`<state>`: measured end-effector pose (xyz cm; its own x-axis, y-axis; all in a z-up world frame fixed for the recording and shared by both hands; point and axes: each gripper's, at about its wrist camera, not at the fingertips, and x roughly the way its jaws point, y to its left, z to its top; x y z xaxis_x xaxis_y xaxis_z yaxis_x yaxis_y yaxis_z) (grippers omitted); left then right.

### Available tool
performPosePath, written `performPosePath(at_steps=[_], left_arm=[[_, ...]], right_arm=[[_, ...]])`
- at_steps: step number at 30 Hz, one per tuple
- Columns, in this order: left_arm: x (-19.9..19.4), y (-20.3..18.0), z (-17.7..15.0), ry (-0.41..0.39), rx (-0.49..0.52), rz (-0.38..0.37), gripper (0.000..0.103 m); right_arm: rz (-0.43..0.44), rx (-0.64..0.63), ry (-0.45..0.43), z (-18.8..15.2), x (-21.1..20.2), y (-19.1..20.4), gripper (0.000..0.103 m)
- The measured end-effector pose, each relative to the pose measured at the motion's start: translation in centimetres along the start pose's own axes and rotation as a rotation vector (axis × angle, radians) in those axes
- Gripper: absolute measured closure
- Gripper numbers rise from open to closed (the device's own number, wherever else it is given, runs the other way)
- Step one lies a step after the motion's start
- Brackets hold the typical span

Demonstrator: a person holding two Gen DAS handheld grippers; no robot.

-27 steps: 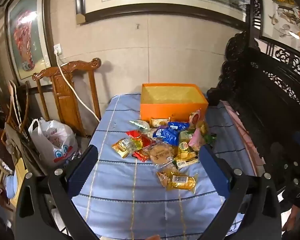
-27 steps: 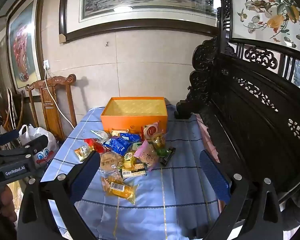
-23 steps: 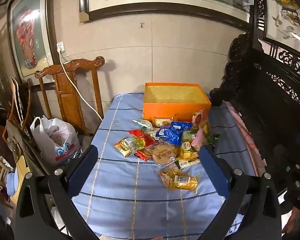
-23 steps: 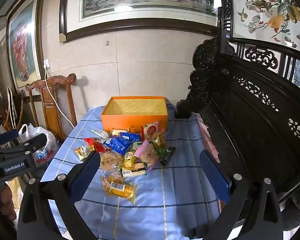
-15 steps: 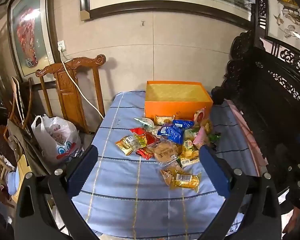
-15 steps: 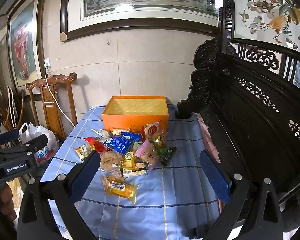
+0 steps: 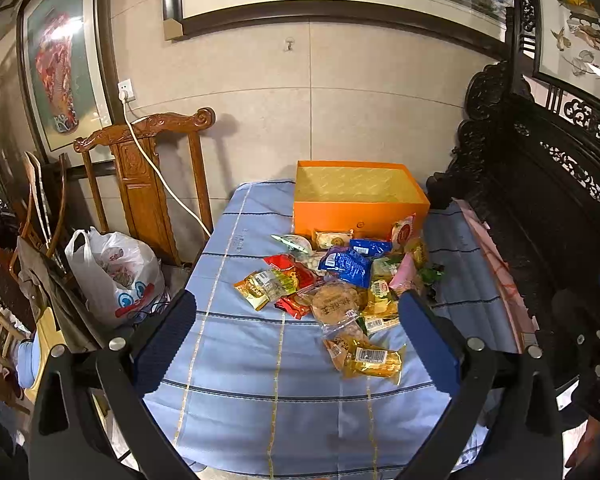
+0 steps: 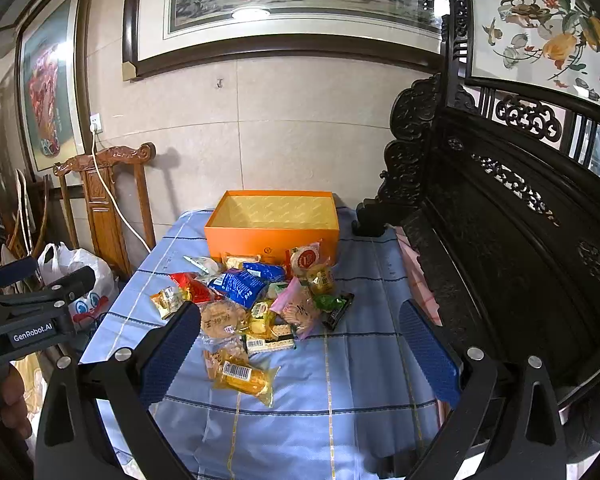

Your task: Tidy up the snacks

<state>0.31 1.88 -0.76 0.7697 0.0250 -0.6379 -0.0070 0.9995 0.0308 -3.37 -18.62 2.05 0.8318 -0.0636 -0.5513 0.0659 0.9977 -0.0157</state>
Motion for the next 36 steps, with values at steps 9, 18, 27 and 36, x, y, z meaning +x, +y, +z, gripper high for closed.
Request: performPosePath(at_steps=[9, 18, 27, 36], left_arm=[[0.3, 0.2, -0.4, 0.007, -0.013, 0.003, 0.004], [0.1, 0.8, -2.2, 0.056, -0.096, -0.041, 0.004], [-0.3, 1.5, -2.7, 0.062, -0.142, 0.011, 0.004], [-0.1, 0.9, -1.6, 0.047, -0.078, 0.059, 0.004]], right_arm=[[0.004, -0.004, 0.005, -0.2, 0.4, 0.3, 0.004], [0.006, 0.017, -0.002, 0.1, 1.0, -0.8, 0.004], [0.004, 0.002, -0.008, 0.3, 1.2, -0.8, 0.004], [0.021, -0.019, 0.004, 0.2, 1.7, -0.4, 0.004]])
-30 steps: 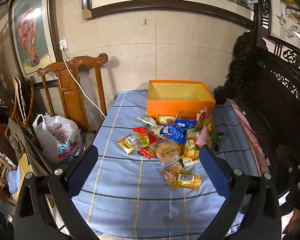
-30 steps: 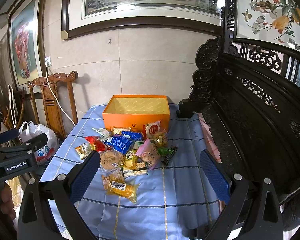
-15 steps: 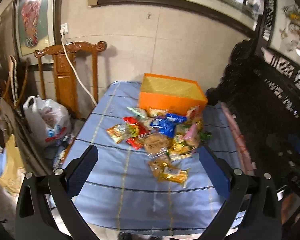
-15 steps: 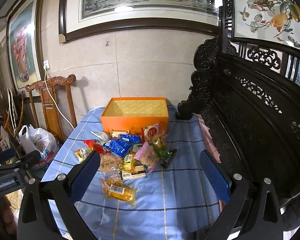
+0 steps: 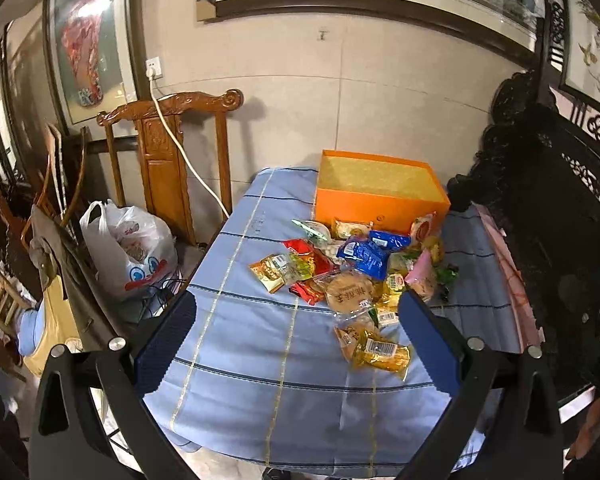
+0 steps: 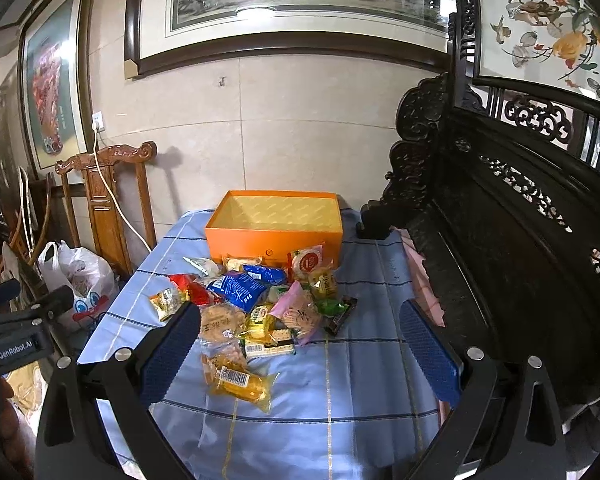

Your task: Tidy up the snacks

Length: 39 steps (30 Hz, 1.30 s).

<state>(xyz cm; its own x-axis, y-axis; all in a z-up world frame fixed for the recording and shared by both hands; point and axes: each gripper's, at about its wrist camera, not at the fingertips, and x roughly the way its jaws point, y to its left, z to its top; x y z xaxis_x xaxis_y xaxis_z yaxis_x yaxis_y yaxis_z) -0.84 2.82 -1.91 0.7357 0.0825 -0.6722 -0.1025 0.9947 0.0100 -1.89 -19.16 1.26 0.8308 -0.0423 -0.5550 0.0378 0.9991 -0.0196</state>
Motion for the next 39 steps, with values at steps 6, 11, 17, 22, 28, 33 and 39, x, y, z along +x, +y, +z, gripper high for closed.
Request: performPosePath(at_steps=[6, 11, 17, 22, 28, 33, 39], left_arm=[[0.1, -0.2, 0.0, 0.001, -0.002, 0.004, 0.004], [0.1, -0.3, -0.1, 0.003, -0.002, 0.003, 0.004], [0.1, -0.6, -0.3, -0.002, 0.001, 0.004, 0.004], [0.1, -1.2, -0.5, 0.004, 0.005, 0.007, 0.004], [0.6, -2.1, -0.3, 0.015, 0.004, 0.012, 0.004], [2.2, -3.2, 0.0, 0.042, 0.001, 0.012, 0.004], [12.1, -1.4, -2.2, 0.120, -0.015, -0.053, 0.004]], right_arm=[[0.004, -0.004, 0.003, 0.0, 0.1, -0.2, 0.004], [0.005, -0.006, 0.003, -0.1, 0.1, -0.3, 0.004], [0.003, -0.004, 0.003, -0.1, 0.1, -0.2, 0.004], [0.007, -0.006, 0.004, -0.2, 0.2, -0.3, 0.004], [0.018, -0.010, 0.013, -0.1, 0.8, -1.3, 0.004], [0.034, -0.016, 0.041, 0.2, 2.4, -2.2, 0.004], [0.069, 0.032, 0.180, -2.7, 9.8, -3.1, 0.004]])
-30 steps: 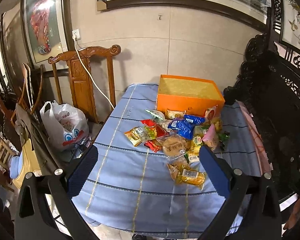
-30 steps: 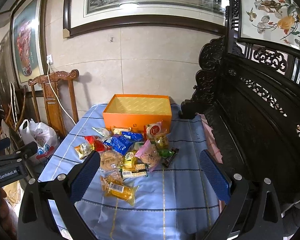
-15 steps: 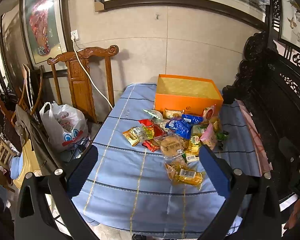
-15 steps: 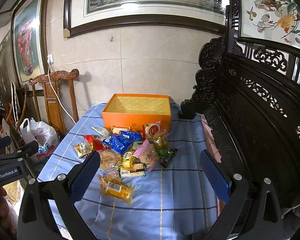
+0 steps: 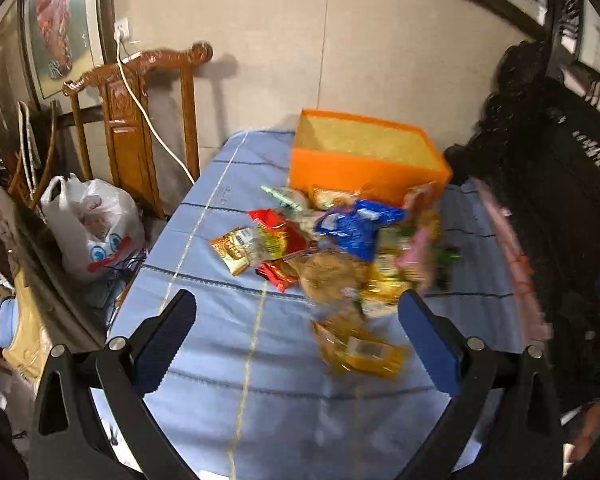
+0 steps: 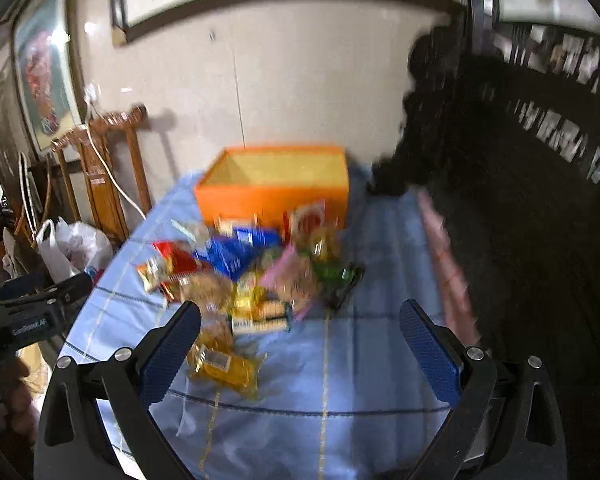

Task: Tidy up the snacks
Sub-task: 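Lower both tools toward the snack pile in front of the orange box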

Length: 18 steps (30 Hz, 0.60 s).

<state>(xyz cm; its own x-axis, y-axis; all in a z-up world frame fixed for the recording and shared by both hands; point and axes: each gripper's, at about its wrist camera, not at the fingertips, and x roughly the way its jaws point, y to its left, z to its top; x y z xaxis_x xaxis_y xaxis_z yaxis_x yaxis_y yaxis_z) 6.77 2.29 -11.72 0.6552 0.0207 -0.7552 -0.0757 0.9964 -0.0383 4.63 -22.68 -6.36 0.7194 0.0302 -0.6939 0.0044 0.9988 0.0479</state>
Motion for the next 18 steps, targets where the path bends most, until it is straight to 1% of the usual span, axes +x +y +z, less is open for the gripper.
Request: performPosePath(at_steps=[2, 5, 7, 10, 12, 15, 18], left_arm=[[4.2, 1.4, -1.1, 0.040, -0.003, 0.019, 0.004], [9.1, 2.8, -1.7, 0.086, -0.025, -0.020, 0.004], [12.4, 3.1, -1.4, 0.094, 0.006, -0.029, 0.004], [16.1, 3.4, 0.1, 0.103, 0.039, -0.041, 0.004], [18.0, 4.0, 1.5, 0.090, 0.043, -0.057, 0.004], [20.6, 5.0, 3.5, 0.077, 0.044, -0.102, 0.004], [23.0, 4.9, 4.8, 0.083, 0.077, -0.152, 0.004]], right_arm=[[0.026, 0.017, 0.064, -1.2, 3.8, -0.1, 0.004], [0.027, 0.015, 0.135, -2.2, 9.0, 0.5, 0.004], [0.021, 0.024, 0.159, -1.8, 12.0, 0.9, 0.004], [0.018, 0.036, 0.166, -0.3, 14.6, 1.4, 0.004], [0.005, 0.021, 0.163, 0.9, 16.7, 2.0, 0.004], [-0.024, 0.036, 0.181, 2.1, 18.7, 2.3, 0.004], [-0.055, 0.060, 0.190, 2.7, 20.5, 2.5, 0.004]])
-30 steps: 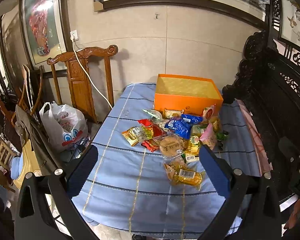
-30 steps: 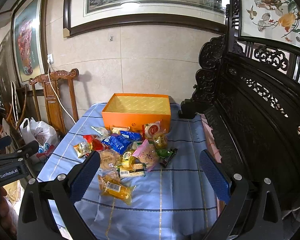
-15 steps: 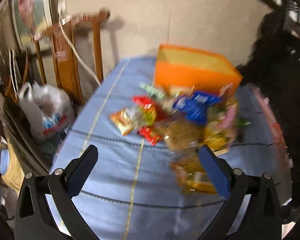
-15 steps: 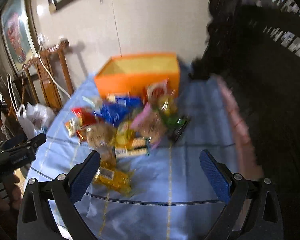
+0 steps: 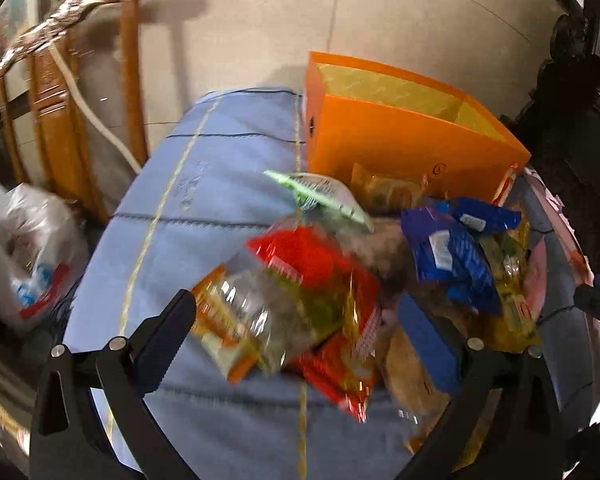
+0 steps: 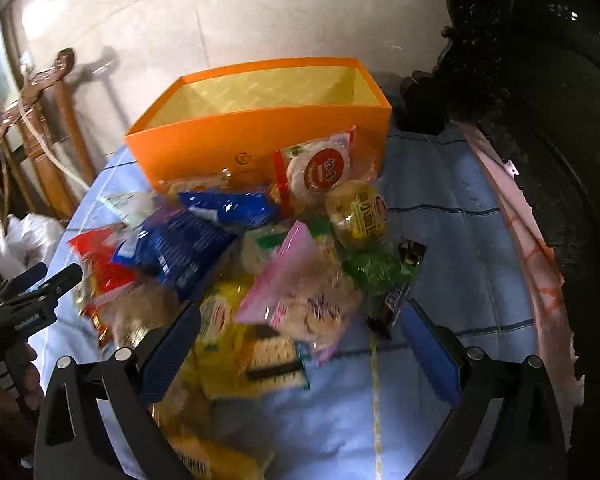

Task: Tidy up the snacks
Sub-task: 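Lower both tools toward the snack pile in front of the orange box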

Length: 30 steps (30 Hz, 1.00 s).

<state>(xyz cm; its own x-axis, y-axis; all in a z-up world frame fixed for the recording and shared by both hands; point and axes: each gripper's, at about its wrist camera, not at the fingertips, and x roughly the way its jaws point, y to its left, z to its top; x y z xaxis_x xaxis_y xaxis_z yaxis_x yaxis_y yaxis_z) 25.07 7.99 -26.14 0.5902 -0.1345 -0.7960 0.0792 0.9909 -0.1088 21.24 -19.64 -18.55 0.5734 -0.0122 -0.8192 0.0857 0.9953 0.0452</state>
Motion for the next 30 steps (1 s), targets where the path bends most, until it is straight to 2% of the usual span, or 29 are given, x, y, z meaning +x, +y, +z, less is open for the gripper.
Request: performPosePath(at_steps=[4, 6, 7, 9, 10, 16, 18, 20, 22, 24, 25, 26, 27, 28, 30], left_arm=[[2.4, -1.6, 0.7, 0.003, 0.056, -0.021, 0.004], [3.4, -2.6, 0.5, 0.013, 0.054, -0.015, 0.004], [4.1, -2.8, 0.4, 0.023, 0.042, -0.015, 0.006], [5.1, -2.9, 0.3, 0.035, 0.019, -0.047, 0.016], [5.3, -3.1, 0.3, 0.028, 0.030, -0.036, 0.019], [6.0, -3.9, 0.5, 0.020, 0.068, -0.005, 0.019], [6.4, -4.0, 0.7, 0.012, 0.068, 0.013, 0.016], [6.7, -4.3, 0.6, 0.006, 0.078, 0.030, 0.008], [7.2, -4.9, 0.2, -0.003, 0.117, 0.055, 0.007], [7.3, -5.3, -0.1, -0.010, 0.156, 0.068, 0.009], [7.2, -5.2, -0.1, -0.013, 0.154, 0.053, 0.024], [7.1, -5.0, 0.1, -0.010, 0.143, 0.029, 0.041], [7.2, -4.8, 0.2, 0.000, 0.136, -0.003, 0.054], [7.5, -4.6, 0.2, 0.028, 0.118, -0.026, 0.061], [7.5, -4.1, 0.1, 0.028, 0.109, -0.056, 0.064]], right_arm=[[-0.039, 0.005, -0.002, 0.6, 1.8, 0.7, 0.005], [-0.036, 0.007, 0.018, 0.8, 3.1, 0.9, 0.019], [-0.031, 0.004, 0.034, 0.8, 3.9, 0.9, 0.023], [-0.027, 0.003, 0.055, 0.9, 5.0, 0.9, 0.032], [-0.028, 0.004, 0.066, 0.8, 5.6, 0.8, 0.032], [-0.002, 0.016, 0.053, 0.1, 6.2, 0.2, 0.030], [0.011, 0.010, 0.042, 0.0, 6.1, 0.2, 0.029], [0.016, 0.003, 0.029, -0.1, 6.2, 0.1, 0.024], [0.018, 0.014, 0.040, -0.4, 6.8, -0.2, 0.020], [0.056, 0.053, 0.065, -0.5, 7.4, -0.8, 0.022], [0.083, 0.085, 0.079, -0.5, 7.6, -1.3, 0.027], [0.099, 0.097, 0.081, -0.5, 7.6, -1.4, 0.044], [0.117, 0.102, 0.080, -0.5, 7.4, -1.4, 0.055], [0.116, 0.098, 0.076, -0.4, 7.1, -1.3, 0.057], [0.150, 0.128, 0.085, -0.3, 7.0, -1.7, 0.063]])
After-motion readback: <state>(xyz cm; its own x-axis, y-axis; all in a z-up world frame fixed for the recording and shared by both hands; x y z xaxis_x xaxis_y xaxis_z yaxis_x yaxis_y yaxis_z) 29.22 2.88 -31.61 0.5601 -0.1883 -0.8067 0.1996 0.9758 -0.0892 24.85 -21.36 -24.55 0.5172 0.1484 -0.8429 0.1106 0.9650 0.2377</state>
